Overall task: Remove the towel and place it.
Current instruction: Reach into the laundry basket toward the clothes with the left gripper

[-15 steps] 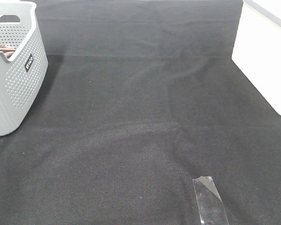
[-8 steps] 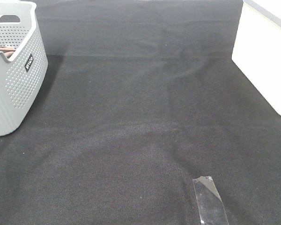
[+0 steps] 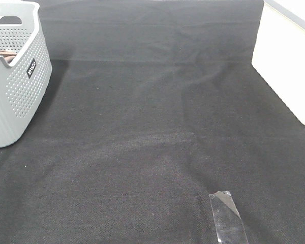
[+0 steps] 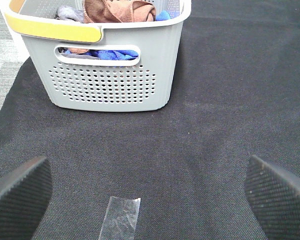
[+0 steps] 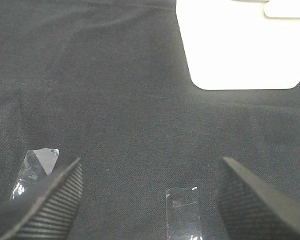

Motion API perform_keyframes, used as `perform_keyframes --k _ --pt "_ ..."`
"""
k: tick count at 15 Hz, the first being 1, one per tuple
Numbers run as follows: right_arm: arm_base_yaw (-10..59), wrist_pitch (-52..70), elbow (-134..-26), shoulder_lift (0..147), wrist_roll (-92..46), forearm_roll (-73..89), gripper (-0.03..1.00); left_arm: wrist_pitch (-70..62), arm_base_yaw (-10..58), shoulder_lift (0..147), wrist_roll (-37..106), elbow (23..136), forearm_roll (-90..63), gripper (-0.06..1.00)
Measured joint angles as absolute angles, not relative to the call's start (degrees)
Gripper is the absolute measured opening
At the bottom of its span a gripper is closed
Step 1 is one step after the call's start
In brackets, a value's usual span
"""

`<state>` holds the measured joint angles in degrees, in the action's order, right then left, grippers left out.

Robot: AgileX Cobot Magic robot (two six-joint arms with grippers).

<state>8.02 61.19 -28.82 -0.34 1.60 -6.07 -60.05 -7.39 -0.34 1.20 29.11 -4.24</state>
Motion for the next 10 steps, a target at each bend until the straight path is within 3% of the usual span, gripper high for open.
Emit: perform_keyframes --k 10 --pt "8.02 61.19 -28.82 -0.34 1.60 -6.07 0.72 -60.05 -7.39 -0.34 1.15 29.11 -4.24 0.99"
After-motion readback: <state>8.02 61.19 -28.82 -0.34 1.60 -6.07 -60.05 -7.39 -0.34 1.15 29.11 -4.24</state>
